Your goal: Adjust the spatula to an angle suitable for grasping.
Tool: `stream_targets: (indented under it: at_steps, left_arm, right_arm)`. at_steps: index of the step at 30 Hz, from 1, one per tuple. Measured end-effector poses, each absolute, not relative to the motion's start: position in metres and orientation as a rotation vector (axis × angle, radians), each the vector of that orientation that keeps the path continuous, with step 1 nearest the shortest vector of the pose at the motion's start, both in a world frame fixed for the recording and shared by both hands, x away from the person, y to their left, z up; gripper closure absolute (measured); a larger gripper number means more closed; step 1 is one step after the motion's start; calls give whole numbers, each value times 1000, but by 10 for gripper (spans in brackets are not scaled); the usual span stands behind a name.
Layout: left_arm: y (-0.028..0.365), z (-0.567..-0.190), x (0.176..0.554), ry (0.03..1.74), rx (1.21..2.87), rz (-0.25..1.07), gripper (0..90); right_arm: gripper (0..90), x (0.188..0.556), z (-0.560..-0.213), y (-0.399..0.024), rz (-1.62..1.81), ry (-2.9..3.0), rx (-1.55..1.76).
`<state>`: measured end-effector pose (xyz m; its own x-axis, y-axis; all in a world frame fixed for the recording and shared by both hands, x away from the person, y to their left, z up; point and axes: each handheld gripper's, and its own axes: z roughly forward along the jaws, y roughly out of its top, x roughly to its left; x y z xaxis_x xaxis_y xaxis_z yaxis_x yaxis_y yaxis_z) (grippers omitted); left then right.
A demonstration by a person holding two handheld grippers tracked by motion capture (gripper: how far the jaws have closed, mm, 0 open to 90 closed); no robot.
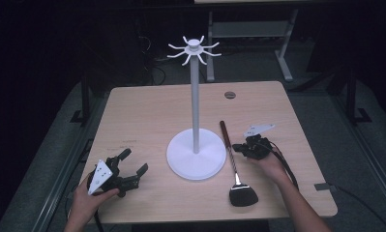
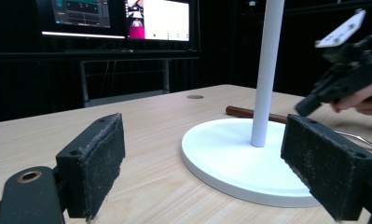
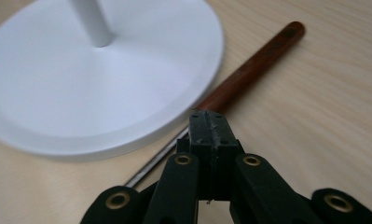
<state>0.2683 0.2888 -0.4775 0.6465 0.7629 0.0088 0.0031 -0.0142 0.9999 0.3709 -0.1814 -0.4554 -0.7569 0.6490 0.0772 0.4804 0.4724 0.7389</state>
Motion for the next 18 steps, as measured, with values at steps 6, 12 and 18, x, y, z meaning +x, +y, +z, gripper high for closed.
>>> stream_targets:
  at_steps: [6, 12, 18]
  left_arm:
    - [289, -478, 268, 680, 1475, 681, 129]
    - [289, -478, 268, 681, 1472, 682, 129]
    - [289, -478, 268, 683, 1469, 681, 129]
  right_arm:
    - [897, 337, -445, -169, 1144, 2571, 949]
    - [897, 318, -448, -153, 1075, 2657, 896]
    - [897, 320, -454, -150, 1020, 2705, 909]
